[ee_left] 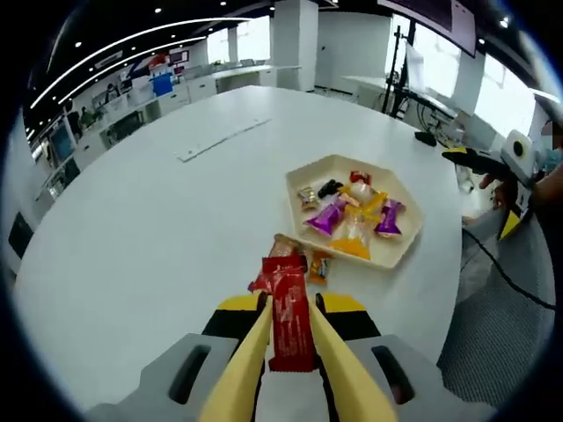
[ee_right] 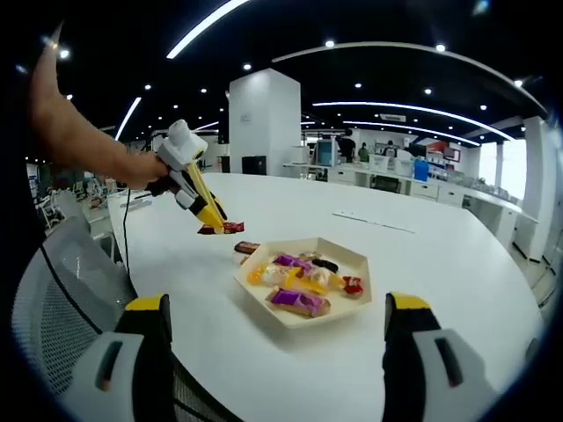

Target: Place the target food into the container with the food tongs after gripping and lifting it, then release it inside without dropping or visibly crushing the food.

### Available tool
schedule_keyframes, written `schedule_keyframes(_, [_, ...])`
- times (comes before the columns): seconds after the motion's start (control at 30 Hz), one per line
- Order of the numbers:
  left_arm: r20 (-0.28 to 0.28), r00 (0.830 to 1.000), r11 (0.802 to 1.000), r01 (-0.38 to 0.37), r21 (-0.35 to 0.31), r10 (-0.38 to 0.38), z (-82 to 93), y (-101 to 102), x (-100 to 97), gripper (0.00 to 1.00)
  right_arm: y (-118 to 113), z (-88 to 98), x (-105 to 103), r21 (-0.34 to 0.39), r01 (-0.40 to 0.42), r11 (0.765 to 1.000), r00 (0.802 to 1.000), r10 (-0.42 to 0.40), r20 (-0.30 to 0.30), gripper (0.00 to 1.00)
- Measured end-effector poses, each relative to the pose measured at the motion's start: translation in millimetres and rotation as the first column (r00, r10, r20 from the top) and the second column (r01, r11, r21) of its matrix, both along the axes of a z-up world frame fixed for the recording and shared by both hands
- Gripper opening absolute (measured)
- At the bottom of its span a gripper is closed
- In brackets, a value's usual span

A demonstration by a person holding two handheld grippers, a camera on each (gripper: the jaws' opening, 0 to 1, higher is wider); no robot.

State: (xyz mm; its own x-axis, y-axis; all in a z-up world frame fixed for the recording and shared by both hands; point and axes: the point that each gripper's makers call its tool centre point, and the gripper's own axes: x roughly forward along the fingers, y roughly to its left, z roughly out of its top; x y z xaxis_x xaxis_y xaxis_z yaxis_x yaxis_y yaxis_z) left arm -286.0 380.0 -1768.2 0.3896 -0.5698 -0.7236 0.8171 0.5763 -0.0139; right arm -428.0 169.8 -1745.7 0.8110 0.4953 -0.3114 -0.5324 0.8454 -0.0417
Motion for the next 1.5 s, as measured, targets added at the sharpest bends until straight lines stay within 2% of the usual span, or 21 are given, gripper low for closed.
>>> schedule_keyframes(0.27, [-0.016, 0.999, 0.999, 0.041, 0.011, -0.041, 4.6, -1, -0.1, 0.18, -1, 0.5, 0, 0.001, 0.003, 1.000, 1.000, -0.003, 0.004, 1.00])
schedule_keyframes(0.4, [-0.027, 0.998, 0.999, 0.052, -0.002, -0.052, 13.0, -3, 0.0, 0.18, -1, 0.7, 0, 0.000, 0.004, 1.000, 1.000, -0.004, 0.006, 1.00])
schedule_keyframes(0.5, [-0.058, 0.995, 0.996, 0.084, 0.003, -0.084, 22.9, -5, -1.3, 0.18, 0, 0.7, 0, -0.001, 0.000, 1.000, 1.000, 0.000, 0.006, 1.00])
schedule_keyframes(0.87, [-0.039, 0.992, 0.993, 0.119, 0.024, -0.118, 61.7, 1, 18.9, 0.19, -1, 0.8, 0, -0.005, 0.001, 1.000, 1.000, -0.001, 0.007, 1.00])
schedule_keyframes(1.03, [-0.028, 0.991, 0.991, 0.134, 0.024, -0.133, 73.4, 1, 23.5, 0.19, -1, -0.4, 0, -0.016, 0.000, 1.000, 1.000, 0.000, 0.005, 1.00])
schedule_keyframes(1.33, [-0.019, 0.989, 0.988, 0.150, 0.031, -0.149, 82.3, -2, 29.6, 0.19, -1, -0.3, 0, -0.017, 0.000, 1.000, 1.000, 0.000, 0.005, 1.00])
schedule_keyframes(1.5, [-0.023, 0.987, 0.986, 0.163, 0.036, -0.162, 84.7, -4, 25.8, 0.19, -1, 0.1, 0, -0.014, 0.002, 1.000, 1.000, -0.002, 0.006, 1.00])
